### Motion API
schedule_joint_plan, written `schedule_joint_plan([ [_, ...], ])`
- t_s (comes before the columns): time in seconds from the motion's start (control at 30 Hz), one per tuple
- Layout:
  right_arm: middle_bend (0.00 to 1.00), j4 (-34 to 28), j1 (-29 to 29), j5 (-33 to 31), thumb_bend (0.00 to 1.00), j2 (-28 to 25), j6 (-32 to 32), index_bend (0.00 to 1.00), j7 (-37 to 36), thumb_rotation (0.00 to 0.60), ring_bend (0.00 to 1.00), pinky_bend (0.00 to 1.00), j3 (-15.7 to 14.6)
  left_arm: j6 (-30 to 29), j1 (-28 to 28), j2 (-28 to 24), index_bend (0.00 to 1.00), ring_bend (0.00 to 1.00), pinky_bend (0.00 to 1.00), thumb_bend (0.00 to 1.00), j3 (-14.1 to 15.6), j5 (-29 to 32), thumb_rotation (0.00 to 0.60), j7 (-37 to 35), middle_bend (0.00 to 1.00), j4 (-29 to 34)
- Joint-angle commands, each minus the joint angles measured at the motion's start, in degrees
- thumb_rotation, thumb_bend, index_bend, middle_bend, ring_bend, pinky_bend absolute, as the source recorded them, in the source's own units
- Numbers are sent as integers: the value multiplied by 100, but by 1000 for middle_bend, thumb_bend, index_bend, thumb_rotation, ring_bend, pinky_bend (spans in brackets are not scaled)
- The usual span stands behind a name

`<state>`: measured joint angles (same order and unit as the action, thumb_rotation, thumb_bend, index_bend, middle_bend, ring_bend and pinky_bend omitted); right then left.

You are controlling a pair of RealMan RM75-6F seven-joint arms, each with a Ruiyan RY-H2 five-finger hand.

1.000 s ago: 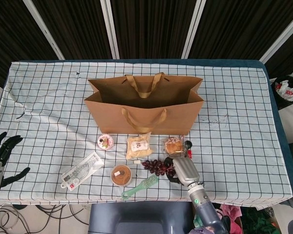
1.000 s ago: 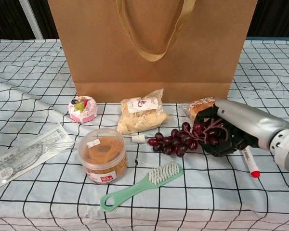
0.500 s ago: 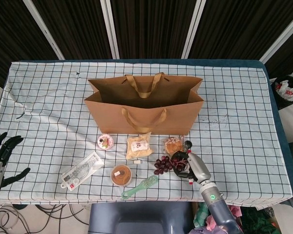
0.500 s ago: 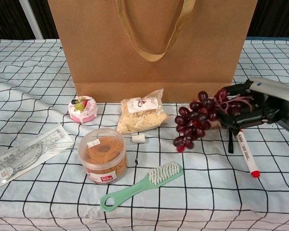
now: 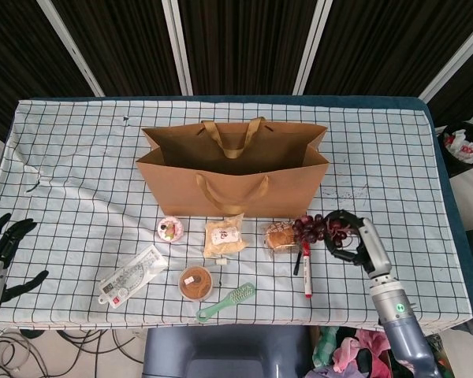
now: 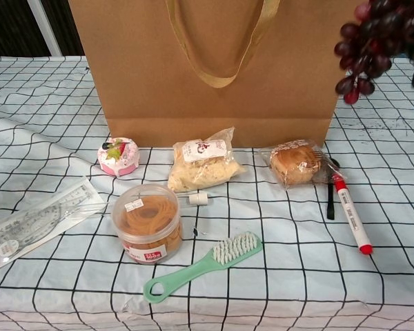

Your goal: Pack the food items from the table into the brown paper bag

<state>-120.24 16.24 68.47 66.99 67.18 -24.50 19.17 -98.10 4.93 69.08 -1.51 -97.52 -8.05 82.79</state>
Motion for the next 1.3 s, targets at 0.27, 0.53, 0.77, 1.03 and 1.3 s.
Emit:
schedule_joint_plan([
  [0.27, 640, -293, 164, -837, 503, -682, 602, 767, -366, 600, 614, 545, 1322, -38, -20, 4, 171, 16, 49, 97, 2, -13, 600, 15, 173, 15],
  [0.53, 640, 1, 1014, -1710, 503, -566, 808, 772, 363, 600, 614, 545, 2169, -84, -42, -13, 171, 16, 49, 97, -9, -5, 600, -24, 173, 17],
  [0.77, 641, 631, 2078, -2533, 503, -128, 533, 778, 1052, 600, 614, 545, 2422, -99, -57, -35, 172, 16, 49, 97, -22, 18, 600, -44, 173, 12],
  [1.03, 640, 1262, 2739, -2972, 503, 397, 161, 778, 1325, 600, 614, 545, 2243, -153, -85, -53, 171, 16, 49, 97, -41, 33, 600, -72, 173, 11],
  [1.3, 637, 1614, 3145, -2971, 502, 798, -56, 778, 1586, 600, 612, 545, 1970, -159, -92, -62, 172, 16, 49, 97, -75, 82, 600, -101, 173, -8],
])
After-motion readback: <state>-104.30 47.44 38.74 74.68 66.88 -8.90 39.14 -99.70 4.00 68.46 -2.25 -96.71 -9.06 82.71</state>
